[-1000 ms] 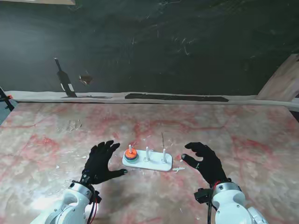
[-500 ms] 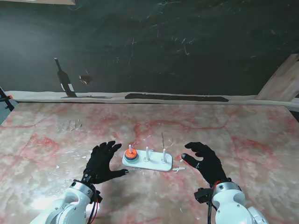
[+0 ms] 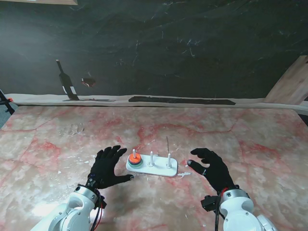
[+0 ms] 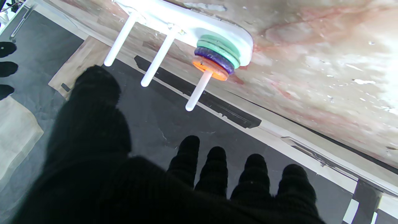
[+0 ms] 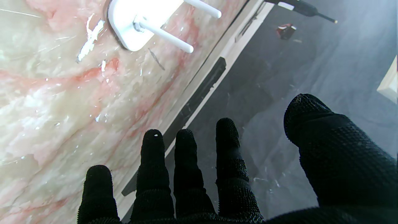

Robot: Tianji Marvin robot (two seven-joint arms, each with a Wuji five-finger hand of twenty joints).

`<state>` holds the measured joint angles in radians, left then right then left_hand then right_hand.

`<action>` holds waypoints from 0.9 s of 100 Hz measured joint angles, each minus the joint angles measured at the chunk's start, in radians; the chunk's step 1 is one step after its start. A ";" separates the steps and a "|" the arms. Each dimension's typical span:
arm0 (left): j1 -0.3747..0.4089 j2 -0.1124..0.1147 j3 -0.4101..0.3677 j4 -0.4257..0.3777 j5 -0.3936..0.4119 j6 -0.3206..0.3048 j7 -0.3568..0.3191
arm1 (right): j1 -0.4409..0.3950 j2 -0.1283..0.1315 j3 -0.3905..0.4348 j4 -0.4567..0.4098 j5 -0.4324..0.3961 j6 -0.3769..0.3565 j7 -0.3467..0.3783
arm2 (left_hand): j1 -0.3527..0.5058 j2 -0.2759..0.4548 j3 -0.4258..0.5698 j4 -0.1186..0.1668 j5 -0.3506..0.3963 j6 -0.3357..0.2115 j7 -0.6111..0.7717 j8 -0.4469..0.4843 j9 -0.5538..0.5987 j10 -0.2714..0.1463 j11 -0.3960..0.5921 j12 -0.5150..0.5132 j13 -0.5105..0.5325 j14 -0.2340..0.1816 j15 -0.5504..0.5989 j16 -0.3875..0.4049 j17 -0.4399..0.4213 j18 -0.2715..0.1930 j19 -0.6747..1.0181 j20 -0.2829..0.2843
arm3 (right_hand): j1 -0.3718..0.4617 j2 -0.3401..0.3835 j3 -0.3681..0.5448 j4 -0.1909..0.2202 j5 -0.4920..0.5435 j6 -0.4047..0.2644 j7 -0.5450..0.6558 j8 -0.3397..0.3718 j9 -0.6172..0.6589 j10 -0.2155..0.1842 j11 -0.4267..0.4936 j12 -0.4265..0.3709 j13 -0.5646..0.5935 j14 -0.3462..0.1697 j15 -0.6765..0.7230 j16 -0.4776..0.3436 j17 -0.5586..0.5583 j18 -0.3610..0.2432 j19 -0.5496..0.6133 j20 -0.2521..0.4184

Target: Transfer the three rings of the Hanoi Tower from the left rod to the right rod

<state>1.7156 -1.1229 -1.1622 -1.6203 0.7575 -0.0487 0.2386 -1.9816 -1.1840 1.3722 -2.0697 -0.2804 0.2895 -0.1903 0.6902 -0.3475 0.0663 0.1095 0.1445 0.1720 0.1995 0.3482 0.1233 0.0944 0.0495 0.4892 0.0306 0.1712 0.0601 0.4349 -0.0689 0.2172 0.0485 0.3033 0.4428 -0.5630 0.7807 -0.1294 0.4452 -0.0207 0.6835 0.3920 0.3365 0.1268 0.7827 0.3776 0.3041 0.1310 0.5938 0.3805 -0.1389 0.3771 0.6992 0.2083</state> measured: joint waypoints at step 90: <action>-0.465 0.009 0.280 0.496 -0.135 -0.038 -0.174 | 0.009 0.003 0.017 0.008 0.029 0.020 0.035 | -0.016 -0.235 0.174 -0.111 -0.001 -0.049 -0.211 -0.242 0.000 -0.073 0.000 -0.072 0.001 -0.067 -0.001 -0.009 0.011 -0.038 -0.013 -0.047 | 0.000 0.001 0.000 0.000 0.000 0.000 -0.001 0.000 -0.001 0.000 -0.001 0.000 -0.010 0.000 -0.002 -0.001 -0.001 0.000 0.000 -0.025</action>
<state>1.2501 -1.1137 -0.8822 -1.1245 0.6229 -0.0864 0.0650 -1.9727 -1.1808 1.3896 -2.0616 -0.2509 0.3091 -0.1553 0.6744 -0.5821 0.2399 -0.0020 0.1431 0.1230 -0.0114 0.1061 0.1234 0.0210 0.0497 0.4168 0.0316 0.1038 0.0595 0.4261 -0.0584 0.1787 0.0358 0.2563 0.4428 -0.5621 0.7807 -0.1292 0.4452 -0.0207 0.6828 0.3922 0.3358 0.1268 0.7820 0.3776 0.2944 0.1310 0.5915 0.3794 -0.1400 0.3772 0.6995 0.1830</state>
